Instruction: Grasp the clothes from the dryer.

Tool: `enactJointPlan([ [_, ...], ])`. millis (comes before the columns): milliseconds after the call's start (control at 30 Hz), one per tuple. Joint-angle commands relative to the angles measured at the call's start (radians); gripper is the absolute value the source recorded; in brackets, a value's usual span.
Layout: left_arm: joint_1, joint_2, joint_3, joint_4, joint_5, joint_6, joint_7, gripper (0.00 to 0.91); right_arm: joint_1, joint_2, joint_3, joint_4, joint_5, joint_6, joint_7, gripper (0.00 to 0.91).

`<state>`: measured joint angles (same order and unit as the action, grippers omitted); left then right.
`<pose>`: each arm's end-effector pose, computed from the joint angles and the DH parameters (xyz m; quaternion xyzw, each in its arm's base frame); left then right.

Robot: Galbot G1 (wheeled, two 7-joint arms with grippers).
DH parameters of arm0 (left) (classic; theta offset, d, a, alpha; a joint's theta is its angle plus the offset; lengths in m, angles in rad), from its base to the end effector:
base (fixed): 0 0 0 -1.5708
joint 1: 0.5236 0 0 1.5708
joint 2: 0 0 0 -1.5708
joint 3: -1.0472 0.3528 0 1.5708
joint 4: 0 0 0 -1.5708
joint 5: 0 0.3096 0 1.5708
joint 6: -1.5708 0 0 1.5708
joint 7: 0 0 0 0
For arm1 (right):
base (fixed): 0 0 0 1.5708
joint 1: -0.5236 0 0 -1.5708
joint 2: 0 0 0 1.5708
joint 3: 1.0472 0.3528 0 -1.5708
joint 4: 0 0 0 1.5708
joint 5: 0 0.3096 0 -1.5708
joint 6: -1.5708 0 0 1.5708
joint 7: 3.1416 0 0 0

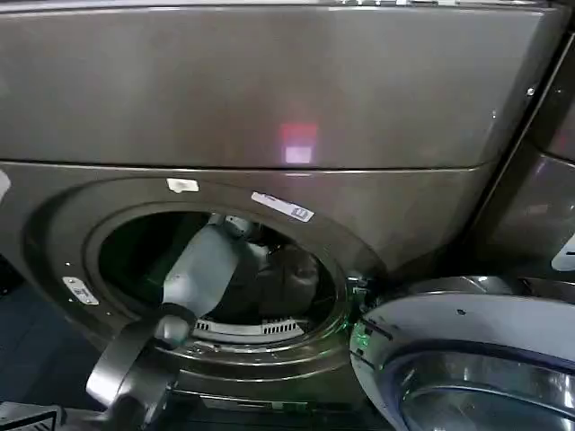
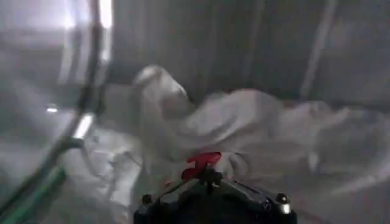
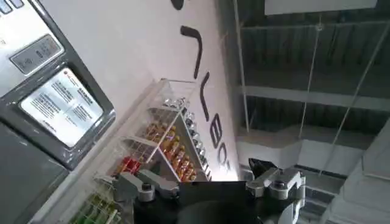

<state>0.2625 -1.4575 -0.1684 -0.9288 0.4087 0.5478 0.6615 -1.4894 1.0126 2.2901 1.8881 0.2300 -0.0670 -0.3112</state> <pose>0.5492 -0.0248 -0.2210 -0.2821 -0.8707 -0.2859 0.2838 -0.0793 -0.3804 -0.0338 0.5007 0.7629 -0.3735 0.1666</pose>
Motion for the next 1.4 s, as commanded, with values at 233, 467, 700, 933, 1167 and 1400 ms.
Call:
enactJointPlan([
  [233, 0.309, -0.022, -0.165, -0.408, -0.493, -0.166, -0.56, 0.0, 0.002, -0.001, -0.003, 0.0, 0.005, 0.004, 0.0, 0.907],
  [467, 0.408, -0.043, -0.209, -0.54, -0.552, -0.315, -0.562, 0.0, 0.005, 0.001, -0.007, 0.004, 0.006, 0.004, 0.0, 0.907],
  [700, 0.505, -0.055, -0.231, -0.635, -0.634, -0.484, -0.547, 0.0, 0.005, 0.001, -0.007, 0.001, 0.006, 0.006, 0.0, 0.907],
  [933, 0.609, -0.075, -0.251, -0.764, -0.704, -0.509, -0.569, 0.0, 0.004, 0.001, -0.001, 0.002, 0.009, 0.006, 0.0, 0.907],
  [1167, 0.685, -0.054, -0.226, -0.859, -0.743, -0.445, -0.608, 0.0, 0.003, 0.006, 0.002, 0.005, 0.01, 0.008, 0.001, 0.907],
  [1400, 0.74, -0.07, -0.254, -0.948, -0.695, -0.359, -0.619, 0.0, 0.004, 0.009, 0.008, 0.01, 0.012, 0.007, 0.008, 0.907],
])
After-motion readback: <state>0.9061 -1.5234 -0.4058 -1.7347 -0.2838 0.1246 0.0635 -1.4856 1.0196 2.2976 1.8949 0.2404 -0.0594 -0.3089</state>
